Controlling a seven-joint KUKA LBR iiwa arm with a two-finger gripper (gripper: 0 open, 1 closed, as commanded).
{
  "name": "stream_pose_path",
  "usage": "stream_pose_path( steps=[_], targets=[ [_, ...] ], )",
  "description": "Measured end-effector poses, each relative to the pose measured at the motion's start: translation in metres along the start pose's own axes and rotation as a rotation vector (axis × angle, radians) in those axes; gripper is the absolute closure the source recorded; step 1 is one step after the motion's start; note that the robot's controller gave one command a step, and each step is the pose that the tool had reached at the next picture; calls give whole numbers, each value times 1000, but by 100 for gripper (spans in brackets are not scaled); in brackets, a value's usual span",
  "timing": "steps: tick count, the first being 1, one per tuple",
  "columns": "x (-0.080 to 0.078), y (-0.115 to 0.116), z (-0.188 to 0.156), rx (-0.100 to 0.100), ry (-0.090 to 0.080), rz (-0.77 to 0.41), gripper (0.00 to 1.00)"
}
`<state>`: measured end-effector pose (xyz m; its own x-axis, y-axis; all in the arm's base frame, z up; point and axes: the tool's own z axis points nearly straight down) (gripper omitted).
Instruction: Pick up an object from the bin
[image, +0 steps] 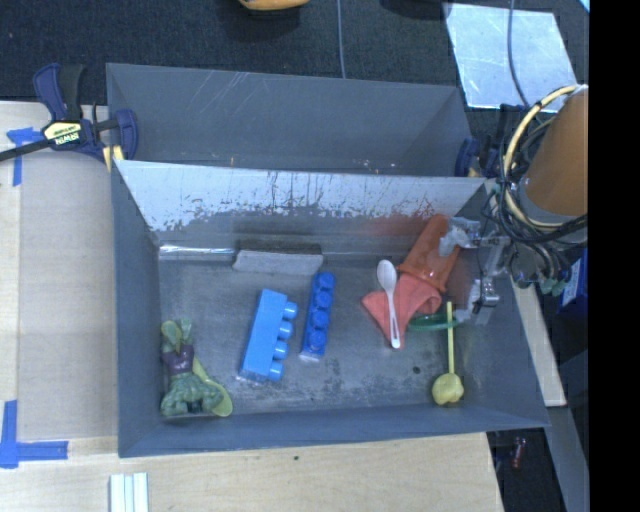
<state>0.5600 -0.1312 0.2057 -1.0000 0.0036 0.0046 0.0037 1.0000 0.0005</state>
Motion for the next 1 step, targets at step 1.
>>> stream_pose_path(
  steps=[1],
  targets=[
    [-2, 1, -5, 1, -8, -3, 0]
  ],
)
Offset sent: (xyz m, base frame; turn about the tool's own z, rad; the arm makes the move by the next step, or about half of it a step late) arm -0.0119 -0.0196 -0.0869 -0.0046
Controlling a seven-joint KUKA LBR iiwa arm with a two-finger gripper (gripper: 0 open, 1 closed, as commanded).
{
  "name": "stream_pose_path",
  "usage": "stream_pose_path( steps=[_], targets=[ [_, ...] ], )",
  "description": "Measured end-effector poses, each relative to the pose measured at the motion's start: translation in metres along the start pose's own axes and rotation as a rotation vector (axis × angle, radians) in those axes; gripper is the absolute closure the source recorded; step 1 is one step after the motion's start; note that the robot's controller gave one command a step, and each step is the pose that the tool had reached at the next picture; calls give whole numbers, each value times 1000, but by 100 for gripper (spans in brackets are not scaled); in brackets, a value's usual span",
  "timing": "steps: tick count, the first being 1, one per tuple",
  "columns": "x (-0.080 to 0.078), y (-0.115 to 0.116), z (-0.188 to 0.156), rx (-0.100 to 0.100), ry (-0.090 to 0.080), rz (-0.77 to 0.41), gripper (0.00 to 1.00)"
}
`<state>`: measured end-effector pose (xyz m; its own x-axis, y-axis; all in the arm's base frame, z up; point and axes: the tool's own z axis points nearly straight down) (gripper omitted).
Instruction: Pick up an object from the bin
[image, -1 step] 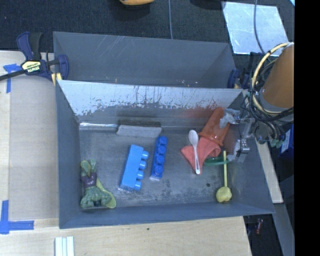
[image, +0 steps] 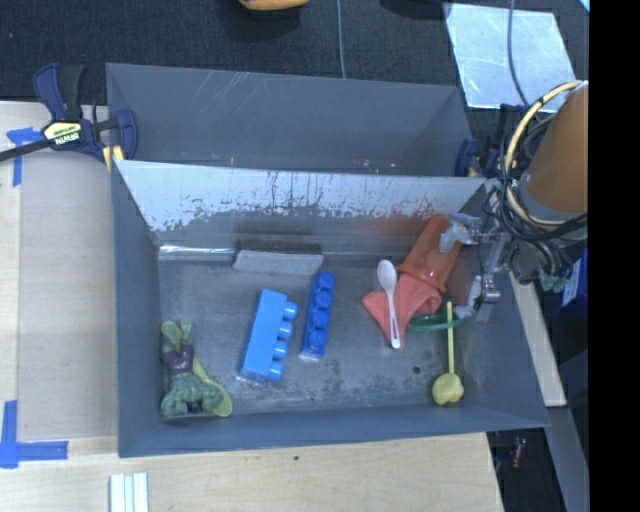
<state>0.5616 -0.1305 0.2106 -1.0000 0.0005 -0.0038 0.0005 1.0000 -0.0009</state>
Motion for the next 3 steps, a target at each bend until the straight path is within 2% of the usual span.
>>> stream_pose_path(
  steps=[1, 2, 3],
  targets=[
    [9, -16, 67, 1, -4, 1, 0],
    [-4, -3, 104, 2, -12, -147, 0],
    [-2, -15, 100, 8, -36, -53, 100]
  ],
)
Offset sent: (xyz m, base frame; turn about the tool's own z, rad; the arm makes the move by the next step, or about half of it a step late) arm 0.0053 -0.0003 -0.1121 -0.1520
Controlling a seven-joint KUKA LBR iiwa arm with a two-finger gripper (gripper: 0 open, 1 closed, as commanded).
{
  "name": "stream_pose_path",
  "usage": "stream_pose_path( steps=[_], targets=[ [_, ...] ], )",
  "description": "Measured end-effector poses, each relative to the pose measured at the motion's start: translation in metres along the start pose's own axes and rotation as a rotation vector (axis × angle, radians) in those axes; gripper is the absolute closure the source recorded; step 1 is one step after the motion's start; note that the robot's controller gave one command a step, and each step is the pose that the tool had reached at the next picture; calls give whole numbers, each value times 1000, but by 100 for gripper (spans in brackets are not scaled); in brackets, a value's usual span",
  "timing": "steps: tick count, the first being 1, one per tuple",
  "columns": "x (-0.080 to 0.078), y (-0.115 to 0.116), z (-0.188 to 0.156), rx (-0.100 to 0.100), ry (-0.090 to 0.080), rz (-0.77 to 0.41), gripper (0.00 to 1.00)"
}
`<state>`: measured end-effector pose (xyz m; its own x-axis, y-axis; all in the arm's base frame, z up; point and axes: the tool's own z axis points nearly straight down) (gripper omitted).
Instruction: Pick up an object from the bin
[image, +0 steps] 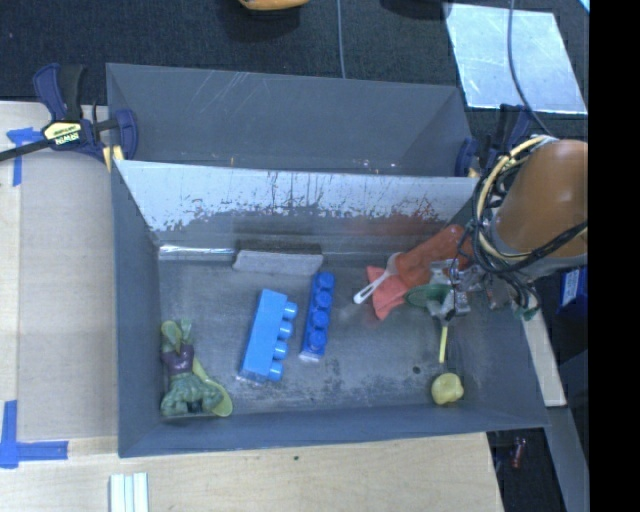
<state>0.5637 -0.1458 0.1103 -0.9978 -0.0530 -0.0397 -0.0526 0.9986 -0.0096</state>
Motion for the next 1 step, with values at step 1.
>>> stream_pose_path(
  steps=[1],
  targets=[
    [0, 0, 0, 0, 0, 0, 100]
  ],
)
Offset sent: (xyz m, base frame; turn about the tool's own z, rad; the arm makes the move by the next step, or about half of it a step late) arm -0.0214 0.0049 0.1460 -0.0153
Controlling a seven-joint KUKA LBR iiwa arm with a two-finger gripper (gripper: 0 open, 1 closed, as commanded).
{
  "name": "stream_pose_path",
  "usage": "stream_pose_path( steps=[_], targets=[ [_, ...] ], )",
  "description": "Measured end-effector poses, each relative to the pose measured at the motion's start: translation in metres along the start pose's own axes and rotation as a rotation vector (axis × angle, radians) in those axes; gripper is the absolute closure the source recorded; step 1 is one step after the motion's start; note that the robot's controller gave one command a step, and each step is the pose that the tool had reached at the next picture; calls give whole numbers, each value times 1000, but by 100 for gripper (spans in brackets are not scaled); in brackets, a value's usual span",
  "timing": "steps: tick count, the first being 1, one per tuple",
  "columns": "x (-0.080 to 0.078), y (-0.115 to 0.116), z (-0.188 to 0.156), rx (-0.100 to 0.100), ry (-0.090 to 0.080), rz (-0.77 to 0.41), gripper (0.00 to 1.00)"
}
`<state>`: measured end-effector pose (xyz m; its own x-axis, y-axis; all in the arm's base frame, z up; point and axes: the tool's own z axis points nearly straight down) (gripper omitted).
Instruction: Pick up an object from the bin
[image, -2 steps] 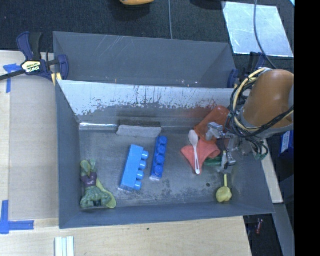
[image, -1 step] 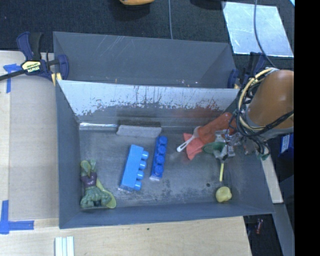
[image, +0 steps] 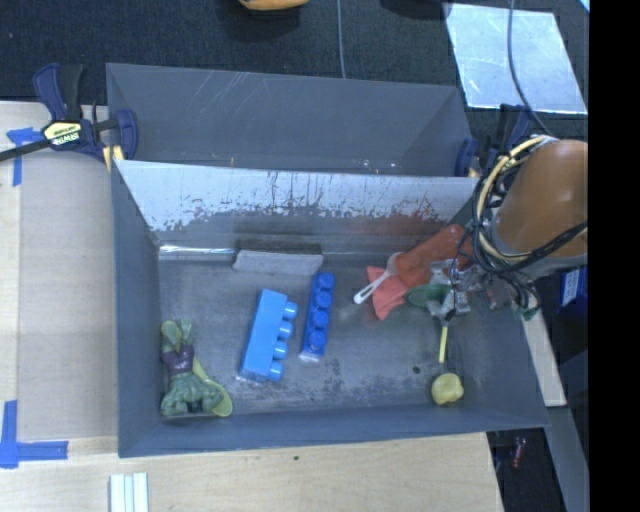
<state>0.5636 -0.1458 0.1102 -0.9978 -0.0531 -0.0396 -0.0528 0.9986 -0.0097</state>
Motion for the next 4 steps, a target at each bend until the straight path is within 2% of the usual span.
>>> stream_pose_path(
  steps=[1, 2, 3, 4],
  targets=[
    [14, 4, -107, -2, 8, -8, 0],
    [14, 4, -148, 2, -7, -12, 0],
    [12, 10, -97, 1, -5, -35, 0],
    [20, 13, -31, 4, -14, -23, 0]
  ],
)
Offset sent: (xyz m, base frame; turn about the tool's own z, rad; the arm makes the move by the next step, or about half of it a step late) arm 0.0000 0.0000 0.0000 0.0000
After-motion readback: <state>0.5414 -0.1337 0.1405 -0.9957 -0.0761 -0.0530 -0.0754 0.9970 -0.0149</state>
